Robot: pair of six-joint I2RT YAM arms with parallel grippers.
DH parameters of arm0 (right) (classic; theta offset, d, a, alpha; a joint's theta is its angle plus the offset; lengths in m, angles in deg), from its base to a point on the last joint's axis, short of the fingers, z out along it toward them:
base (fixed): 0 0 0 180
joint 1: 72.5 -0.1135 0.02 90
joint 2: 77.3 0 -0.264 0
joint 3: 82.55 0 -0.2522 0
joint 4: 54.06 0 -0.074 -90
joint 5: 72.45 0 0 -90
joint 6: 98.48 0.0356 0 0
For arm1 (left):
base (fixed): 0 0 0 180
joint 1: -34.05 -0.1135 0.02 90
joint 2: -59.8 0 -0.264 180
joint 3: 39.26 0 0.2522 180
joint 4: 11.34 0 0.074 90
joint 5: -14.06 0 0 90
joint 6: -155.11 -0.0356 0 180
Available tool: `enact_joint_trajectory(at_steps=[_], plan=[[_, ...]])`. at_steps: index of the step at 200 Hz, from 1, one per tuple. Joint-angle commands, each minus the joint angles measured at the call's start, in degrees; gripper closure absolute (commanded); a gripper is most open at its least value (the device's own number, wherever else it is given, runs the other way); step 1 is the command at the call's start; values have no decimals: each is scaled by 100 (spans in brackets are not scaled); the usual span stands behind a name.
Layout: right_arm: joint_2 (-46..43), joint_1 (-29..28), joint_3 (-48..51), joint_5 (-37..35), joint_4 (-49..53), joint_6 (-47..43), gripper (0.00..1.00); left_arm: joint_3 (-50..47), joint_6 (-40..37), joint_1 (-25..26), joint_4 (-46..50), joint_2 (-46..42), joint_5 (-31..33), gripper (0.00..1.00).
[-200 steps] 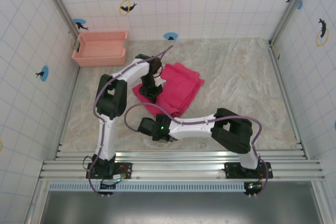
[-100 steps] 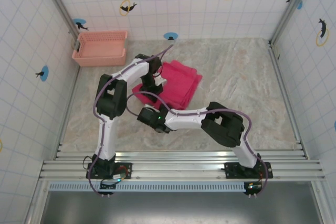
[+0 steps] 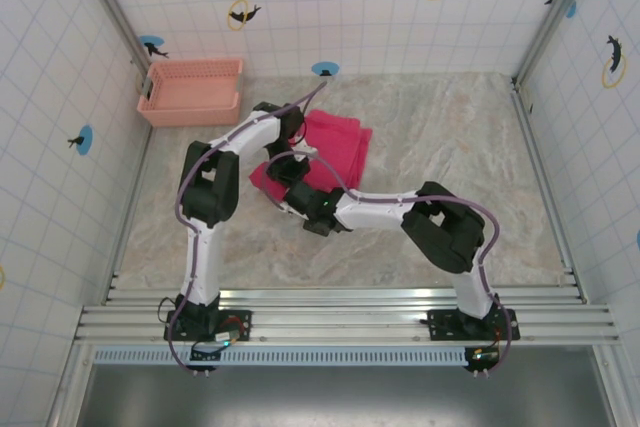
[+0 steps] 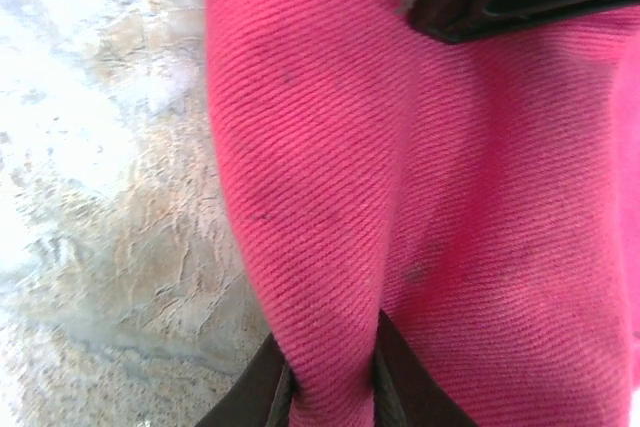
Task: Roll up the long pants
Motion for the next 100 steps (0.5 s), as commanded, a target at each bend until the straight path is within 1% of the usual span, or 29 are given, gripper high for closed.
enact_joint_trajectory(at_steps=[1,4,11,21,30,45,60,85,100], plan=[[-121,204,142,1861,513,-315,88,-121,-211,-135,-130,-119,118,100],[-147,229,125,2088,573,-363,88,-121,-210,-144,-122,-158,122,100],[-181,312,19,2687,749,-432,88,-120,-208,-172,-102,-249,140,94],[-178,373,-200,3179,1058,-381,88,-105,-227,-212,-78,-380,152,87],[-146,413,-434,3831,1405,-431,88,-70,-249,-261,-30,-490,182,82],[-133,443,-739,4535,1828,-380,89,0,-305,-315,57,-645,310,77],[-202,495,-896,5142,1962,-194,89,42,-322,-371,123,-761,454,67],[-339,665,-1024,6196,1957,202,89,17,-318,-468,145,-890,613,65],[-416,832,-1008,6785,1744,582,89,-39,-314,-495,144,-948,666,65]])
